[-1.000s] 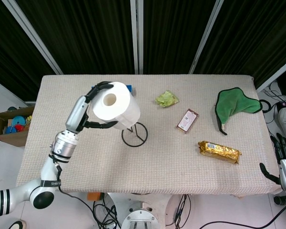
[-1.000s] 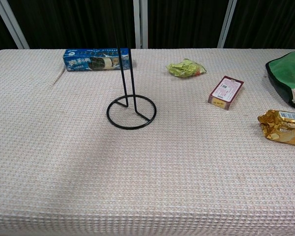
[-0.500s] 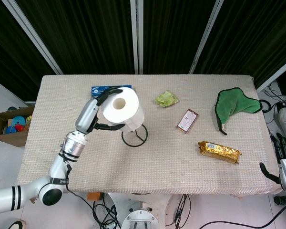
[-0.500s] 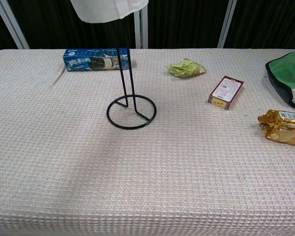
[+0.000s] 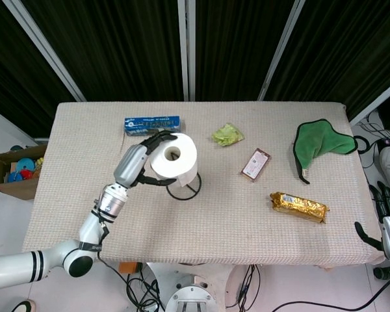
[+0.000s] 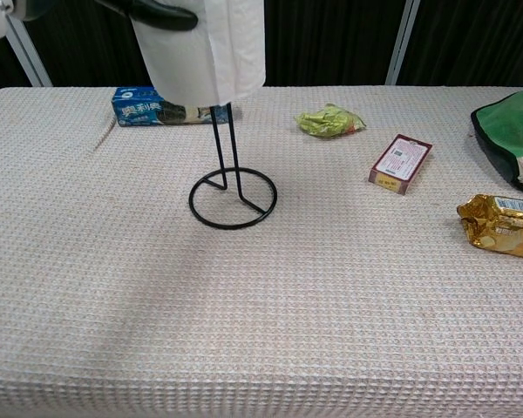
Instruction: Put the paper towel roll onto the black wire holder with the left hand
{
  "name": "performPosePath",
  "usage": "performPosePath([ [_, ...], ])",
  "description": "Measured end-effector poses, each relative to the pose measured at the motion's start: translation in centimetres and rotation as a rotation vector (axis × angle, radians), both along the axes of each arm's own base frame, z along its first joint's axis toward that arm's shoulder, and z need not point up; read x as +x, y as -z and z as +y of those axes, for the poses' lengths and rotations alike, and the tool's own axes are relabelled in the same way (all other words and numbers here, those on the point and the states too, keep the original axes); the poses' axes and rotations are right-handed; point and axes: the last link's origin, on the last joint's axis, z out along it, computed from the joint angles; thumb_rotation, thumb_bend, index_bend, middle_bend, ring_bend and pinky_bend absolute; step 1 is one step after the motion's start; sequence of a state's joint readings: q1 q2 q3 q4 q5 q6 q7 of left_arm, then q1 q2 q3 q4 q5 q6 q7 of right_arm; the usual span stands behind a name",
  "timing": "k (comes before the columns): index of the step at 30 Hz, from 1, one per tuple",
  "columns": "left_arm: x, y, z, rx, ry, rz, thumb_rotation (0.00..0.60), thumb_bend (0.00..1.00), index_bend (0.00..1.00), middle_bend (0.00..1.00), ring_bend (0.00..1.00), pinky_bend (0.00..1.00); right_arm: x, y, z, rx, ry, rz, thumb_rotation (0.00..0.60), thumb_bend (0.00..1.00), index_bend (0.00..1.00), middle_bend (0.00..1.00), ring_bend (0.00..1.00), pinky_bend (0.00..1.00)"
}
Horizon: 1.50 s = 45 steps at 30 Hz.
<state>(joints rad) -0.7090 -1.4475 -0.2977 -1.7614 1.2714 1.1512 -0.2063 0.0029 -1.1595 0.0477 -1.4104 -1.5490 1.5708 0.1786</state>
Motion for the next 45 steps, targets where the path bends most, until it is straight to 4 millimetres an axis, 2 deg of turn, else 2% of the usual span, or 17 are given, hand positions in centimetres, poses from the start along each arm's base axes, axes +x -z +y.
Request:
performPosePath([
  [2,-0.2,0.4,0.0,-0.017,-0.006,-0.01,0.6,0.18,0.0,0.04,0.16,0.24,0.0,-0.1,0.0,-0.002,0.002,0.0,0.6,0.25,0.0,0.0,0.0,0.0],
  [4,-0.6,0.6,0.2,-0.016,-0.014,-0.025,0.6,0.15,0.0,0.0,0.09,0.22,-0.1,-0.1,0.0,-0.004,0.005,0.0,0.6,0.25,0.0,0.0,0.0,0.0],
  [16,-1.5,0.9,-0.3,-0.004,0.003,-0.043,0.6,0.13,0.0,0.0,0.06,0.2,-0.1,0.3,-0.1,0.006,0.008,0.005,0.6,0.25,0.0,0.0,0.0,0.0],
  [20,-2.1,0.3,-0.9,0.001,0.009,-0.014,0.6,0.13,0.0,0.0,0.04,0.19,0.0,0.3,-0.1,0.005,0.007,0.003,0.6,0.25,0.0,0.0,0.0,0.0],
  [23,-3.3,-0.6,-1.8,0.031,0.023,0.059,0.6,0.13,0.0,0.0,0.04,0.19,-0.1,0.2,0.0,0.002,0.007,0.003,0.6,0.25,0.0,0.0,0.0,0.0],
  [28,-6.5,-3.0,-4.3,0.154,0.044,0.183,0.6,0.14,0.06,0.03,0.04,0.19,-0.3,0.2,0.0,0.004,0.01,0.004,0.6,0.25,0.0,0.0,0.0,0.0],
  [32,-11.0,-5.3,-7.6,0.265,0.016,0.394,0.594,0.13,0.11,0.04,0.04,0.19,-0.4,0.5,-0.1,0.012,0.011,0.006,0.6,0.25,0.0,0.0,0.0,0.0],
  [34,-13.9,-6.4,-10.0,0.304,-0.029,0.527,0.555,0.11,0.11,0.05,0.04,0.19,-0.3,0.7,-0.2,0.017,0.008,0.012,0.6,0.25,0.0,0.0,0.0,0.0],
  [36,-16.5,-7.3,-12.6,0.32,-0.09,0.632,0.489,0.1,0.11,0.05,0.04,0.19,-0.2,0.9,-0.3,0.025,0.004,0.018,0.6,0.25,0.0,0.0,0.0,0.0],
  [39,-19.6,-8.4,-16.0,0.328,-0.181,0.713,0.447,0.1,0.1,0.05,0.04,0.19,0.1,1.4,-0.4,0.04,-0.004,0.027,0.6,0.25,0.0,0.0,0.0,0.0],
  [42,-21.7,-9.0,-18.1,0.333,-0.236,0.765,0.435,0.1,0.1,0.05,0.04,0.19,0.3,1.9,-0.4,0.055,-0.011,0.038,0.6,0.25,0.0,0.0,0.0,0.0],
  [45,-23.0,-9.2,-19.3,0.338,-0.263,0.811,0.431,0.1,0.09,0.05,0.04,0.19,0.5,2.3,-0.3,0.064,-0.013,0.051,0.6,0.25,0.0,0.0,0.0,0.0],
])
